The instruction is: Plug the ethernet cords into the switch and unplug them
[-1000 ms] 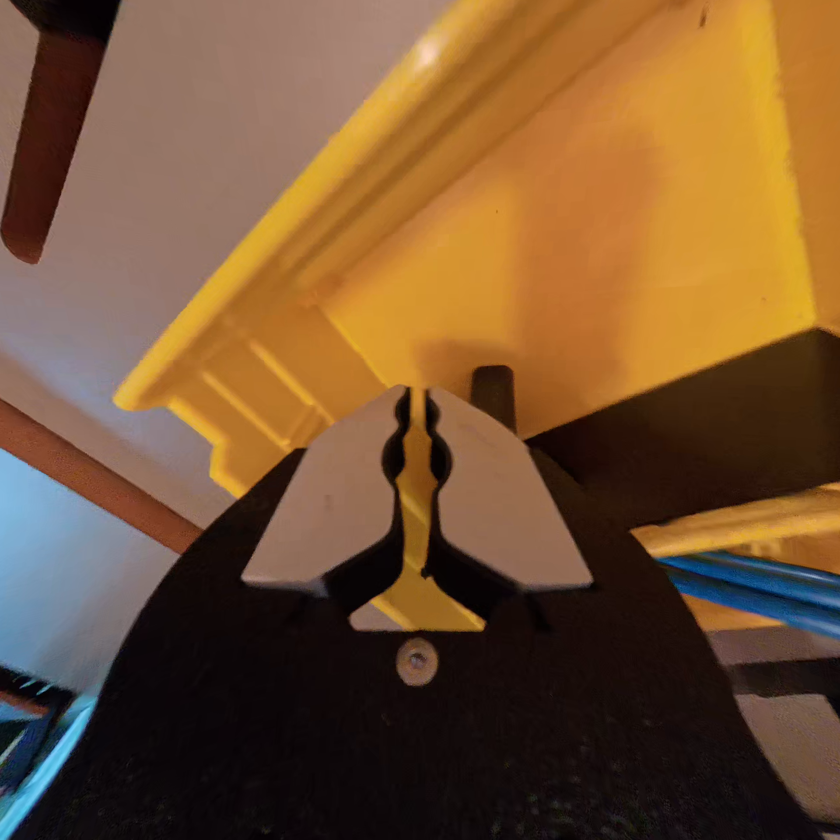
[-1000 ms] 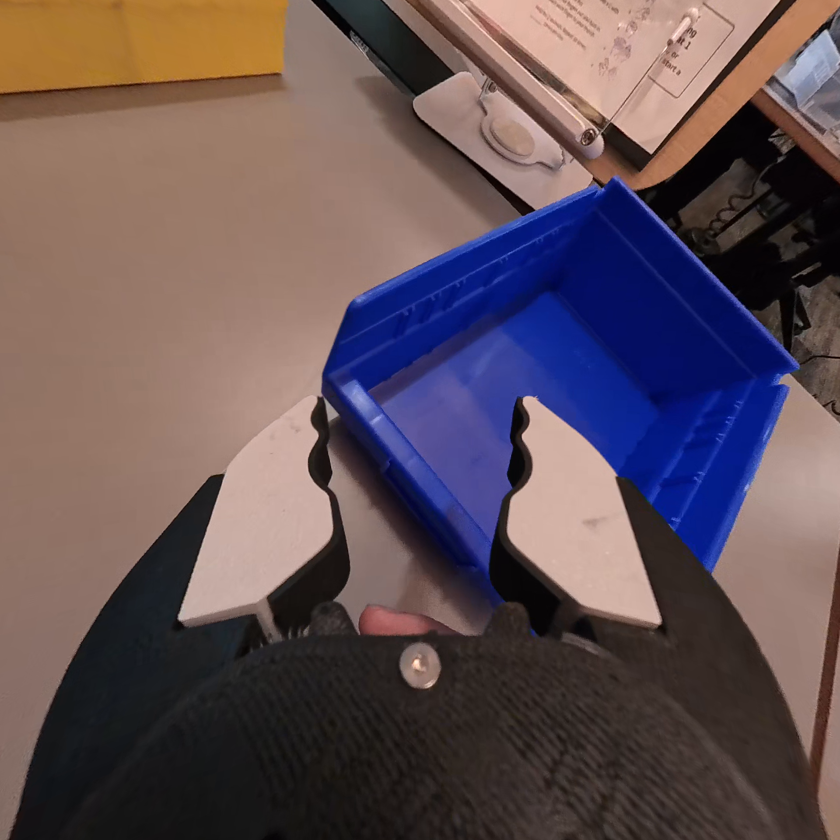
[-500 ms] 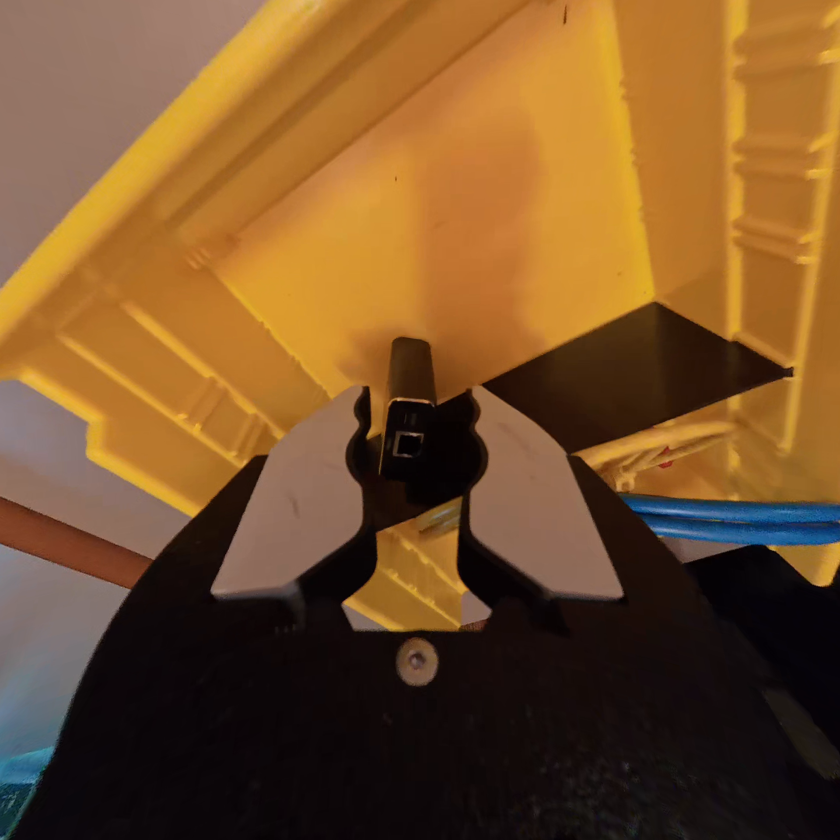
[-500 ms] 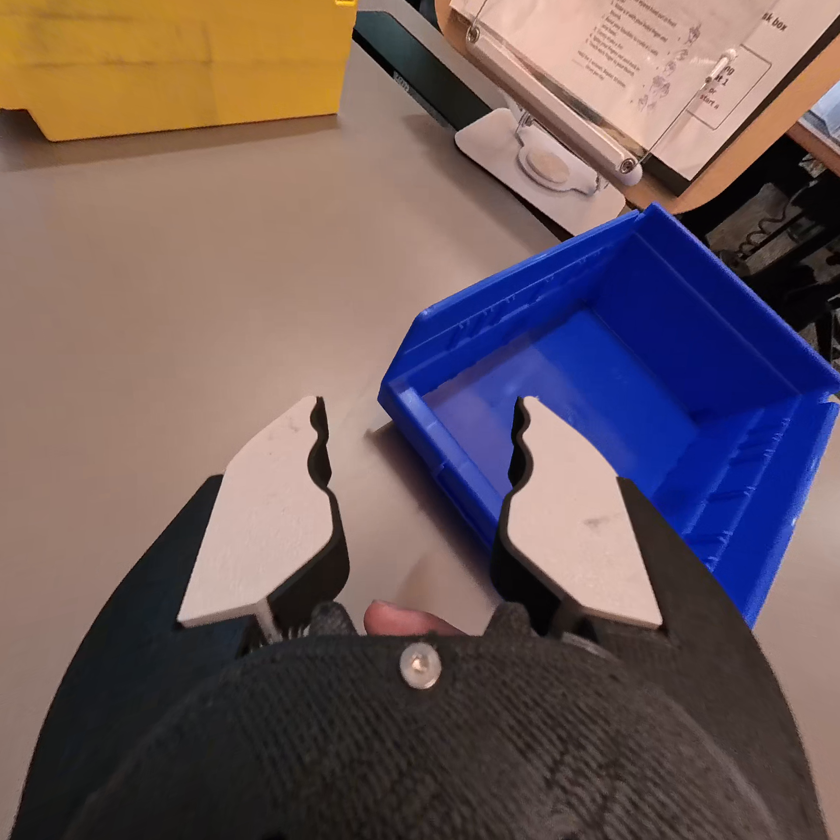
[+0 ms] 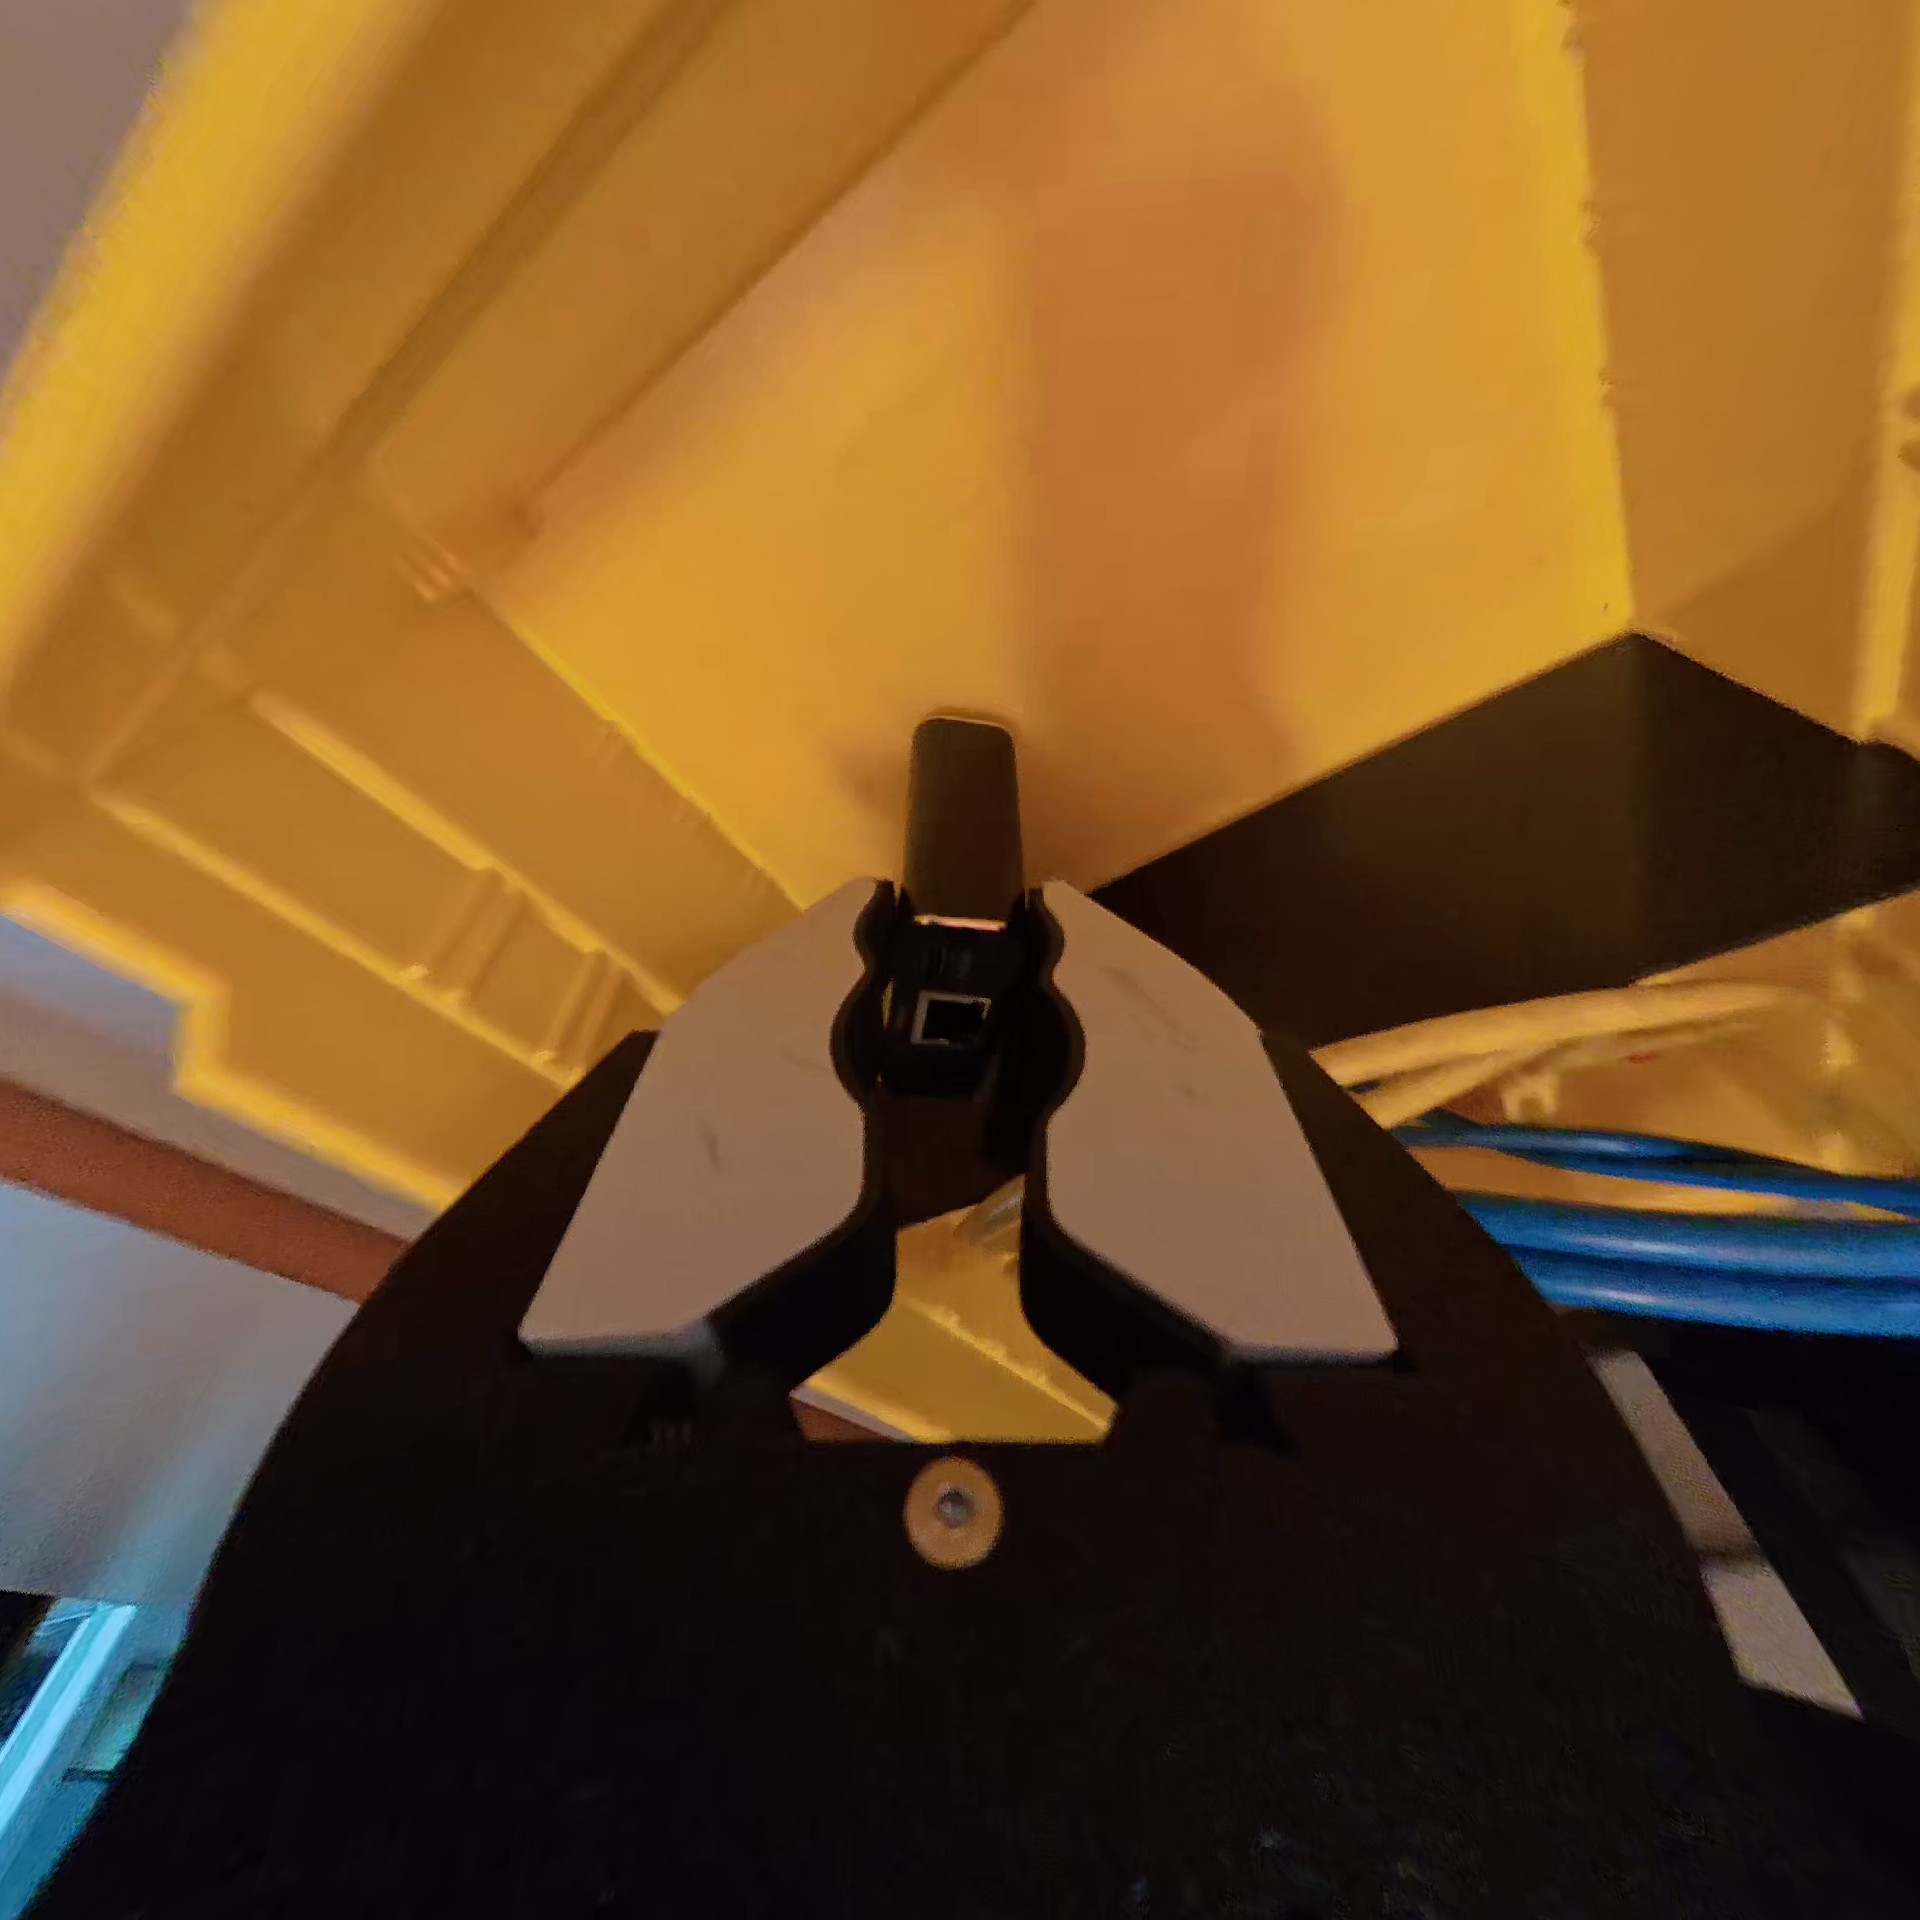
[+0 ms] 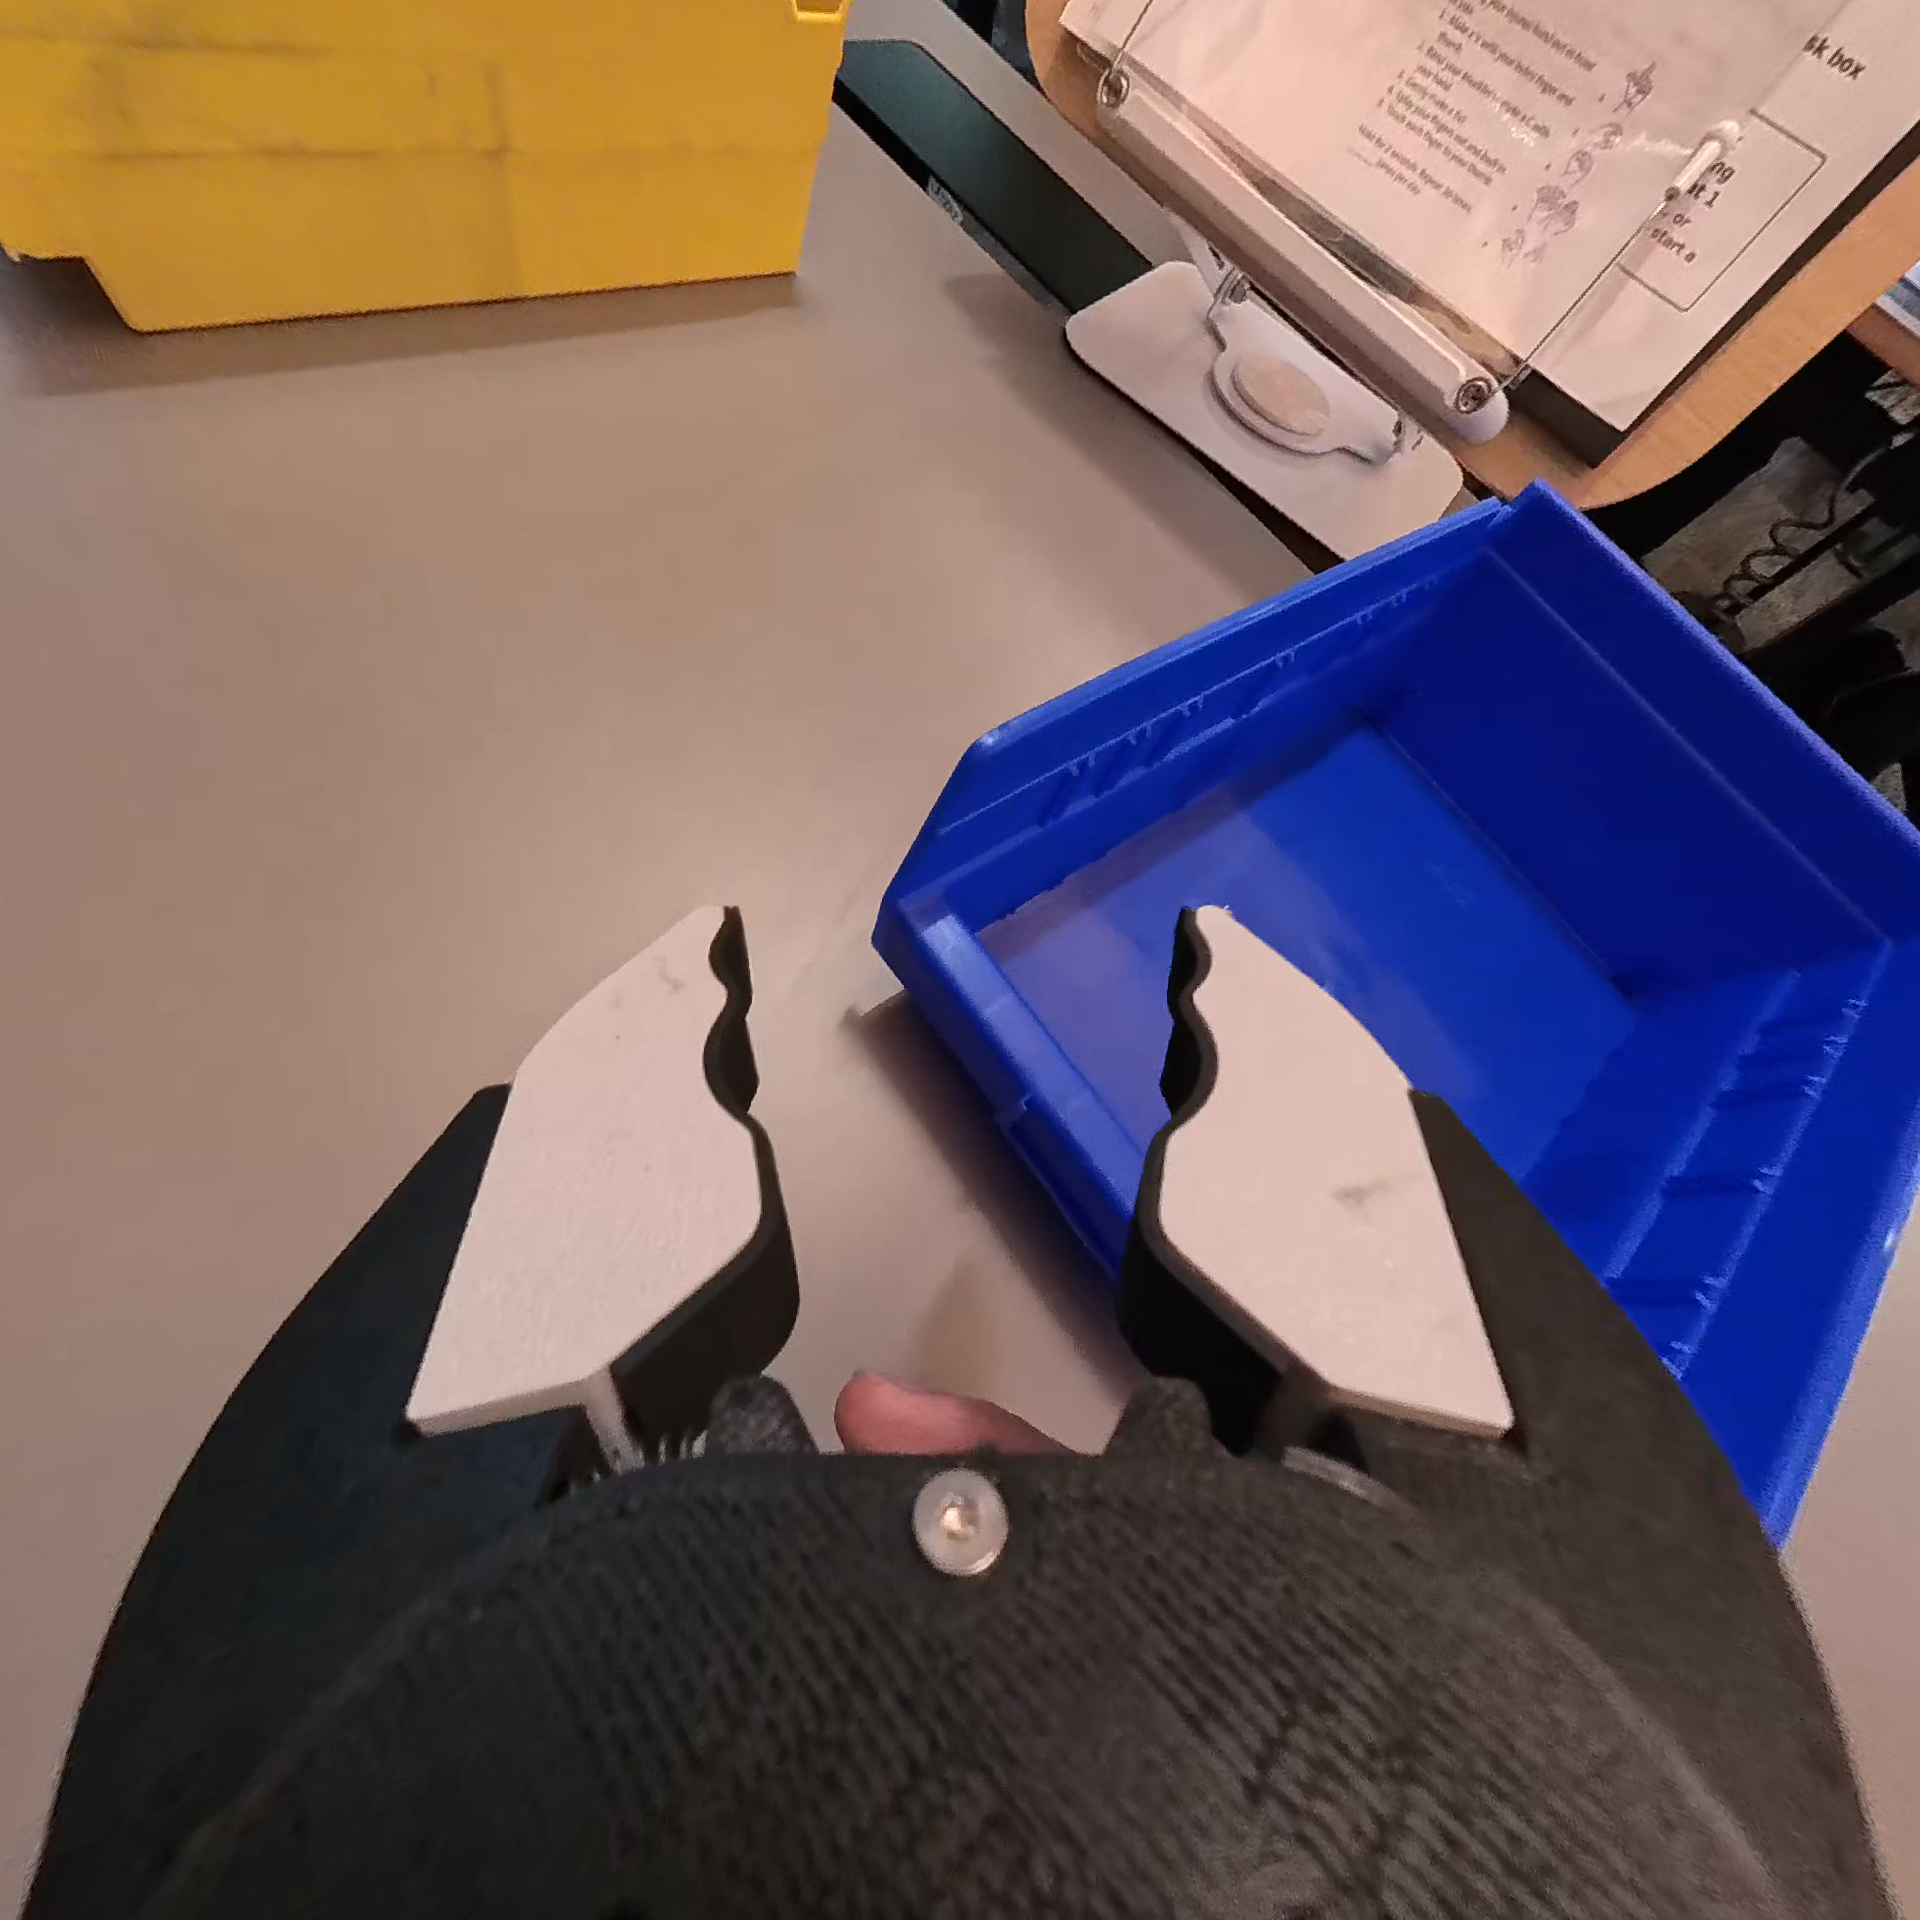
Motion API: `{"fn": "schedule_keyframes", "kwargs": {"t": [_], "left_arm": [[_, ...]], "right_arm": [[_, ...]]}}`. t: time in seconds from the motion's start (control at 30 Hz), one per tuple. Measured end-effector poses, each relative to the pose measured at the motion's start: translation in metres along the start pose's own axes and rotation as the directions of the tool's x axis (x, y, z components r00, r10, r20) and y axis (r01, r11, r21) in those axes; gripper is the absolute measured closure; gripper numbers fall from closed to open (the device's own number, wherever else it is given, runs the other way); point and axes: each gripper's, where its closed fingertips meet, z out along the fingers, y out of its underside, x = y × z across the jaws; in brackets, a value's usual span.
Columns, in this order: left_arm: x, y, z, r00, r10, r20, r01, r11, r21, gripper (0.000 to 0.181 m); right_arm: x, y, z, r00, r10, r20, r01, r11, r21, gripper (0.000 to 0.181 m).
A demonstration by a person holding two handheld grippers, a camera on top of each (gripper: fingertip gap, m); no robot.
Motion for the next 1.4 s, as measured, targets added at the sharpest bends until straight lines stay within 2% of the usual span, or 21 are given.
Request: {"fn": "schedule_keyframes", "kwargs": {"t": [0.07,0.13,0.2,0.27,0.33,0.4,0.43,0.53,0.63,0.7,0.77,0.87,1.03,1.1,1.2,1.23,1.27,1.3,1.33,1.37,1.4], "left_arm": [[-0.013,-0.009,-0.022,0.996,-0.042,0.082,0.032,0.992,0.125,0.158],[-0.019,-0.018,-0.058,0.990,-0.099,0.098,0.064,0.947,0.315,0.158],[-0.017,-0.018,-0.100,0.989,-0.136,0.053,0.091,0.858,0.505,0.158],[0.000,-0.013,-0.142,0.991,-0.120,-0.057,0.127,0.731,0.670,0.158],[0.043,-0.006,-0.178,0.966,0.034,-0.255,0.187,0.588,0.787,0.158],[0.098,0.007,-0.201,0.875,0.257,-0.410,0.249,0.488,0.837,0.158],[0.126,0.014,-0.205,0.818,0.352,-0.456,0.270,0.465,0.843,0.158],[0.209,0.029,-0.200,0.615,0.555,-0.560,0.337,0.457,0.823,0.158],[0.282,0.035,-0.174,0.404,0.633,-0.660,0.375,0.544,0.751,0.158],[0.319,0.035,-0.154,0.318,0.627,-0.711,0.375,0.605,0.702,0.158],[0.344,0.035,-0.137,0.286,0.620,-0.730,0.355,0.639,0.682,0.157],[0.361,0.034,-0.129,0.276,0.608,-0.745,0.360,0.653,0.666,0.157],[0.358,0.025,-0.116,0.336,0.535,-0.775,0.408,0.659,0.632,0.158],[0.356,0.023,-0.108,0.355,0.507,-0.785,0.415,0.667,0.618,0.158],[0.357,0.021,-0.107,0.288,0.501,-0.816,0.461,0.674,0.577,0.158],[0.357,0.019,-0.107,0.285,0.513,-0.809,0.477,0.656,0.584,0.158],[0.355,0.016,-0.107,0.303,0.526,-0.795,0.495,0.626,0.603,0.157],[0.352,0.013,-0.111,0.326,0.536,-0.779,0.523,0.584,0.620,0.171],[0.351,0.011,-0.114,0.342,0.547,-0.764,0.539,0.552,0.636,0.181],[0.354,0.009,-0.112,0.384,0.543,-0.747,0.513,0.547,0.662,0.181],[0.355,0.003,-0.102,0.488,0.526,-0.697,0.448,0.534,0.717,0.181]], "right_arm": [[0.006,-0.002,-0.001,0.999,-0.002,-0.037,0.003,1.000,0.016,0.104],[0.010,-0.004,-0.003,0.997,-0.020,-0.071,0.022,0.999,0.036,0.101],[0.012,-0.010,-0.003,0.994,-0.059,-0.096,0.067,0.995,0.077,0.092],[0.004,-0.027,-0.003,0.993,-0.090,-0.079,0.103,0.978,0.182,0.090],[-0.007,-0.052,-0.004,0.991,-0.110,-0.070,0.127,0.936,0.329,0.088],[-0.024,-0.075,-0.001,0.989,-0.140,-0.054,0.149,0.880,0.451,0.086],[-0.035,-0.085,0.001,0.984,-0.168,-0.054,0.171,0.843,0.510,0.087],[-0.080,-0.110,0.011,0.964,-0.263,-0.031,0.219,0.726,0.652,0.083],[-0.126,-0.113,0.030,0.926,-0.379,0.002,0.279,0.686,0.672,0.076],[-0.148,-0.114,0.036,0.900,-0.435,0.006,0.314,0.658,0.685,0.070],[-0.159,-0.118,0.037,0.899,-0.438,0.009,0.306,0.642,0.703,0.067],[-0.166,-0.117,0.041,0.917,-0.394,0.069,0.227,0.654,0.722,0.078],[-0.172,-0.117,0.014,0.942,-0.321,0.095,0.104,0.549,0.829,0.114],[-0.173,-0.110,0.022,0.932,-0.340,0.125,0.111,0.596,0.795,0.115],[-0.172,-0.107,0.019,0.919,-0.318,0.233,0.015,0.618,0.786,0.118],[-0.167,-0.109,0.016,0.925,-0.271,0.268,-0.045,0.621,0.782,0.134],[-0.165,-0.108,0.016,0.916,-0.242,0.321,-0.101,0.635,0.766,0.135],[-0.164,-0.106,0.013,0.903,-0.260,0.341,-0.112,0.626,0.772,0.181],[-0.155,-0.107,0.016,0.917,-0.202,0.345,-0.152,0.622,0.768,0.181],[-0.159,-0.104,0.019,0.901,-0.230,0.368,-0.152,0.627,0.764,0.181],[-0.165,-0.100,0.023,0.887,-0.261,0.382,-0.137,0.640,0.756,0.181]]}}
